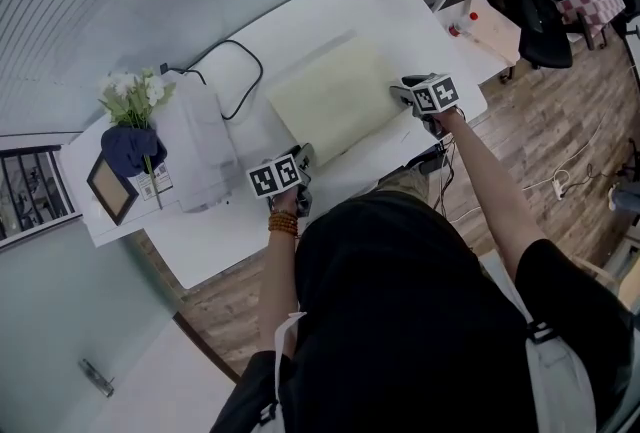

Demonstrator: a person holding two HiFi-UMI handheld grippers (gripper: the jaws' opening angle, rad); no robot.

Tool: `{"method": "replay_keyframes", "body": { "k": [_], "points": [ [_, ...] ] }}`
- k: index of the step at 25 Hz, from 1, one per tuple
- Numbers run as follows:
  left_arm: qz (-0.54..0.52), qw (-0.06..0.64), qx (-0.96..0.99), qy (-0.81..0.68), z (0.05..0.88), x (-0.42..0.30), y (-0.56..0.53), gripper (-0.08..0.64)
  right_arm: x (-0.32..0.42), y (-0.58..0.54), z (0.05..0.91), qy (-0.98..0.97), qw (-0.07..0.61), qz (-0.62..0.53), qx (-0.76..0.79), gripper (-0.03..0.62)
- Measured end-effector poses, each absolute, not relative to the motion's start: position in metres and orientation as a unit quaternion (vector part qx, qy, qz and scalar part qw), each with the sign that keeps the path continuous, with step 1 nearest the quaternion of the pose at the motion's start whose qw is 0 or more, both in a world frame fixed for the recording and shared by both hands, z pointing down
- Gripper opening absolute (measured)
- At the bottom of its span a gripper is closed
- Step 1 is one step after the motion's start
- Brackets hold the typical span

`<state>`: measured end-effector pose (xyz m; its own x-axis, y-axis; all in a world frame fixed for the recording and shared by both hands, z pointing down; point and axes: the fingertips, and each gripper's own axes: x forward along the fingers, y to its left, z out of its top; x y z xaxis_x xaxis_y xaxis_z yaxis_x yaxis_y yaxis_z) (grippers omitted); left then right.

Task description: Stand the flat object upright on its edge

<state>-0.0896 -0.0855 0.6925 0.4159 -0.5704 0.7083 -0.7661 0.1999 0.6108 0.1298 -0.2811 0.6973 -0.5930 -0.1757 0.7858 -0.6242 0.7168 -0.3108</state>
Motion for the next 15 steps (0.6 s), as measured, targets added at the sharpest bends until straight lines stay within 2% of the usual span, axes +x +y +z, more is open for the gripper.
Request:
{"method": "replay_keyframes", "body": {
  "k": [11, 15],
  "points": [
    [0.059, 0.571, 0.628, -0.526, 0.6884, -0.0890, -0.0864, 0.152, 0.1249, -0.2846, 0.6933, -0.852, 0.375, 0.311, 0.193, 0.176],
    [0.069, 0.573, 0.631, -0.519, 0.6933, -0.0886, -0.0876, 0.161, 0.1201, -0.2818, 0.6968, -0.849, 0.383, 0.311, 0.189, 0.203]
  ]
}}
